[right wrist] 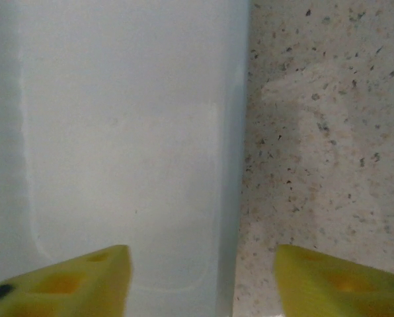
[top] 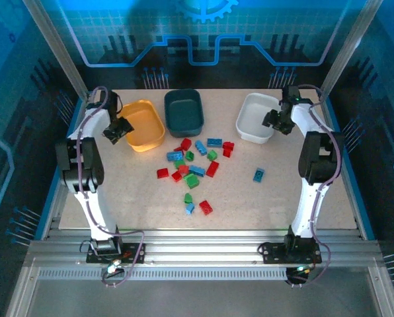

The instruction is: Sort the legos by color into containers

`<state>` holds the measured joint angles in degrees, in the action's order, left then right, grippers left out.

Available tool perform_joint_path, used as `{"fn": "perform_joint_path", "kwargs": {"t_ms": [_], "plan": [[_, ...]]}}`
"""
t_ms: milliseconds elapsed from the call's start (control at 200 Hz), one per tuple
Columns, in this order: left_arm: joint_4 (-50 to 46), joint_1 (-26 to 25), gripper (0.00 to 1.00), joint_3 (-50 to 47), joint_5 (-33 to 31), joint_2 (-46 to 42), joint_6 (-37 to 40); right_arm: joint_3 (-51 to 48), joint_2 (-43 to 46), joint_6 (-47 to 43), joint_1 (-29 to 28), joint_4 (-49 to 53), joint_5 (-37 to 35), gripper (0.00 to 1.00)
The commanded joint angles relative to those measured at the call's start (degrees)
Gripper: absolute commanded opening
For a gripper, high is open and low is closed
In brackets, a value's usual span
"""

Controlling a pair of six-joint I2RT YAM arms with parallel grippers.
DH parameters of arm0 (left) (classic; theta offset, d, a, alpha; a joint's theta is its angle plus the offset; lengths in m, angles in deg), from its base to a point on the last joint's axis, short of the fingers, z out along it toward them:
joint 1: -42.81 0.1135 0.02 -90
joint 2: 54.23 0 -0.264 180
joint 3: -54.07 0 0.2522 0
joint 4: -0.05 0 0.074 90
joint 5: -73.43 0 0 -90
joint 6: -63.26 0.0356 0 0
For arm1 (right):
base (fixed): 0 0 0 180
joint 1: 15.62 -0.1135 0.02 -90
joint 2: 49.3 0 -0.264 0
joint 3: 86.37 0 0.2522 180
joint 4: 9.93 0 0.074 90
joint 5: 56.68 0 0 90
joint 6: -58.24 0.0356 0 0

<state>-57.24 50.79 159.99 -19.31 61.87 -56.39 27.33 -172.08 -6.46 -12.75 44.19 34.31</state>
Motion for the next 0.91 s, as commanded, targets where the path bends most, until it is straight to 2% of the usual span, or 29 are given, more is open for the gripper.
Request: {"fn": "perform_joint_path", "kwargs": {"t_ms": [0,190,275,525,720,900], "plan": [[0.0,-0.1,0.46,2.4,1.9,4.1,2.6,1.2,-2.5,-0.1,0.5,1.5,0.7,0.44],[0.4,-0.1,0.26,5.2,1.1,7.1,5.1,1.3,-2.9,-1.1,-0.8,0.7,-1.3,0.27],[0.5,-0.1,0.17,6.9,0.9,8.1,7.2,2.0,-3.4,-2.0,-1.6,0.6,-2.7,0.25],[0.8,-1.2,0.02,13.2,2.4,13.5,14.5,6.6,-6.3,-5.2,-4.7,0.2,-2.9,0.18],[-0.5,-4.9,0.00,18.5,-0.1,17.9,23.8,13.2,-10.2,-7.6,-7.7,0.9,-1.2,0.16],[-1.4,-5.7,0.00,22.2,2.8,20.4,29.1,16.8,-13.4,-8.4,-8.2,2.5,-0.1,0.15]]}}
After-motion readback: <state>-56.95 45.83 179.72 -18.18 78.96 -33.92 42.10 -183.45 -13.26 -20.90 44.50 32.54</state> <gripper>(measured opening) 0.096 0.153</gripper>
